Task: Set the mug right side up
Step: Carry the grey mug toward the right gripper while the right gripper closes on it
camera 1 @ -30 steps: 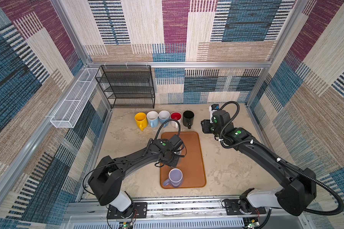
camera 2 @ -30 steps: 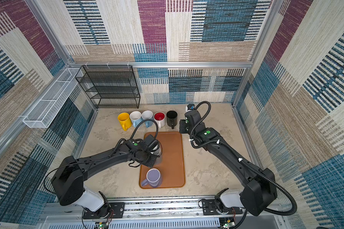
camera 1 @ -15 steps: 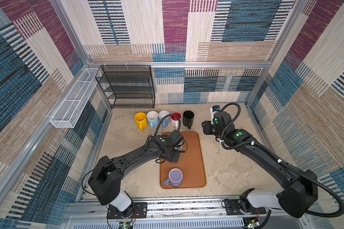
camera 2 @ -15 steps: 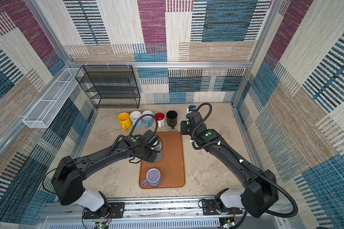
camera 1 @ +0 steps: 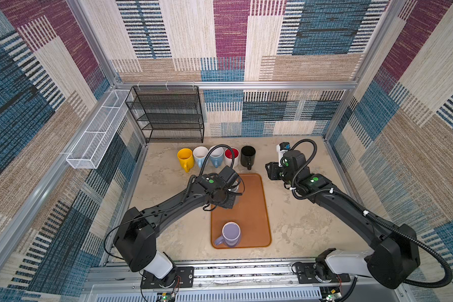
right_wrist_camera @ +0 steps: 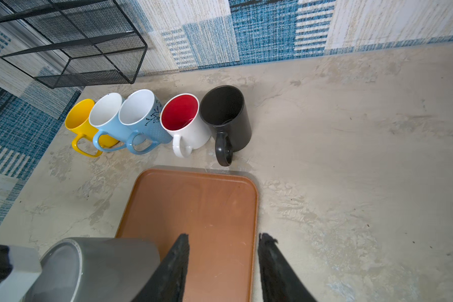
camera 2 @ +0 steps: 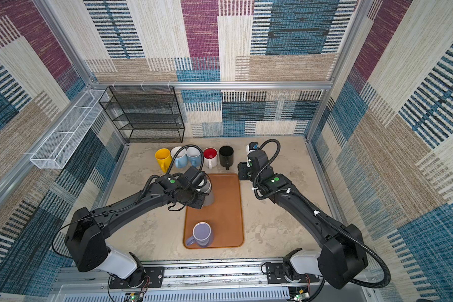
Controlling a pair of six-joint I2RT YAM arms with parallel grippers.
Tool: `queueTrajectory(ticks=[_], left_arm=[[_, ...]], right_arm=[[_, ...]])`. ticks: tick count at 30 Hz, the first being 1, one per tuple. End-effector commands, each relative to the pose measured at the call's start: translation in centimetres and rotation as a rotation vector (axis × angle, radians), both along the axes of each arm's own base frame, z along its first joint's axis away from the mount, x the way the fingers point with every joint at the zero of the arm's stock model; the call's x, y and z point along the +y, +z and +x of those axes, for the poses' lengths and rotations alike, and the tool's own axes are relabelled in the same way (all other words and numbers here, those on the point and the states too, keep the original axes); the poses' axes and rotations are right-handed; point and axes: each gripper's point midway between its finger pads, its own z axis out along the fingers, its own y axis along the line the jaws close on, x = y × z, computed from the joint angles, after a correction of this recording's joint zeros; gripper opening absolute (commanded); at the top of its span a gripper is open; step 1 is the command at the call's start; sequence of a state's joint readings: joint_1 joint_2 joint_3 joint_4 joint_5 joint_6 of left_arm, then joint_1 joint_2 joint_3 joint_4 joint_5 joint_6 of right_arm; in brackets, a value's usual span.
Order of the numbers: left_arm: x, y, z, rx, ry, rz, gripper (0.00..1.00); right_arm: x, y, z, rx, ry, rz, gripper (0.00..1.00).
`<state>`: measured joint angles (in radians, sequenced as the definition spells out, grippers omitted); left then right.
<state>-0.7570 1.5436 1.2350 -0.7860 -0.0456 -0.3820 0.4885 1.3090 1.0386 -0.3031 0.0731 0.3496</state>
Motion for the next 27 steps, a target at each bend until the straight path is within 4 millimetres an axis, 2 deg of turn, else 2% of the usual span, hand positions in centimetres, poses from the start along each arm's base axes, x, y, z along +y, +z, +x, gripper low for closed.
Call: queueTrajectory(ticks=[1,12,16,21,27], left_arm=[[-1.3,1.9,1.8,-0.090,-0.016,-0.082,0.00],[-3.0,5.7,4.4,-0.168,-0.029,-0.344,0.00],[-2.7,8.2,5.8,-0.258,-0.020,-0.443,0.00],[-1.7,11.9,7.4,-0.344,0.011,-0.591,0.00],[-1.3,15.7,7.8,-0.412,-0.004,-0.789,0.00]], right_arm=[[1.8,1.6,0.6,-0.076,0.066,0.082,0.46],[3.5,1.3,0.1,-0.097,0.146,0.184,0.45],[5.2,1.9,-1.0,-0.096,0.243,0.282,0.45],[6.3,3.1,-1.8,-0.105,0.308,0.348,0.45],[7.2,5.2,-3.2,-0.143,0.388,0.437,0.44]])
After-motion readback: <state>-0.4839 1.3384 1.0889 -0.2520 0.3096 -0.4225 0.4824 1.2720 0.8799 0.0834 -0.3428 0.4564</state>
